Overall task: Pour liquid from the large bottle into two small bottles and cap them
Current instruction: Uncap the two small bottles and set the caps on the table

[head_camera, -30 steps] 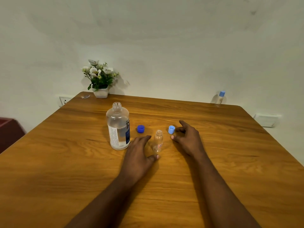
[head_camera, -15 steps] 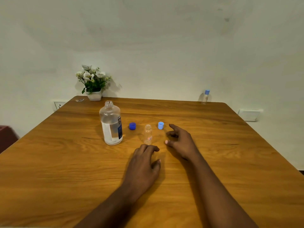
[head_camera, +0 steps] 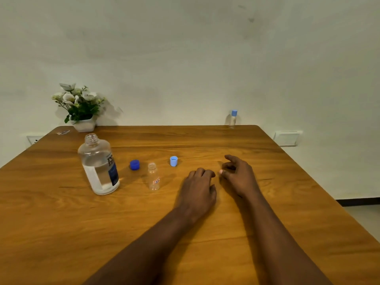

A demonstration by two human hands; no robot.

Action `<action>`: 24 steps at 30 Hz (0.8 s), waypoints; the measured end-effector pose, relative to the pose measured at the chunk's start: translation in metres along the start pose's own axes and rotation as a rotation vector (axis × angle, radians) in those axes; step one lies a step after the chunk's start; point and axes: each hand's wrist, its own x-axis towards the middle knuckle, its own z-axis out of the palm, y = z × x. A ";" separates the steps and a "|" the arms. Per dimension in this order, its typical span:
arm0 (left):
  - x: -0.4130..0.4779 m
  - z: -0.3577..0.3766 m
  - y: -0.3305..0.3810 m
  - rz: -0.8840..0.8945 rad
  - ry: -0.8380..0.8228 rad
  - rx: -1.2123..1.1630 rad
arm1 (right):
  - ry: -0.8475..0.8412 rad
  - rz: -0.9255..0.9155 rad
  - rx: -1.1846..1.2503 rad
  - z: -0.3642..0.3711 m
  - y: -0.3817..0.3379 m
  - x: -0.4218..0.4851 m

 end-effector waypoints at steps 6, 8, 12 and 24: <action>0.062 0.025 0.002 -0.056 0.016 0.097 | 0.152 0.076 -0.048 -0.011 0.021 0.049; 0.084 0.034 0.001 -0.069 0.021 0.115 | 0.198 0.098 -0.054 -0.011 0.026 0.071; 0.128 0.052 0.001 -0.090 0.031 0.143 | 0.255 0.114 -0.037 -0.009 0.036 0.118; 0.253 0.097 -0.020 -0.053 0.078 0.141 | 0.289 0.099 0.015 0.006 0.056 0.261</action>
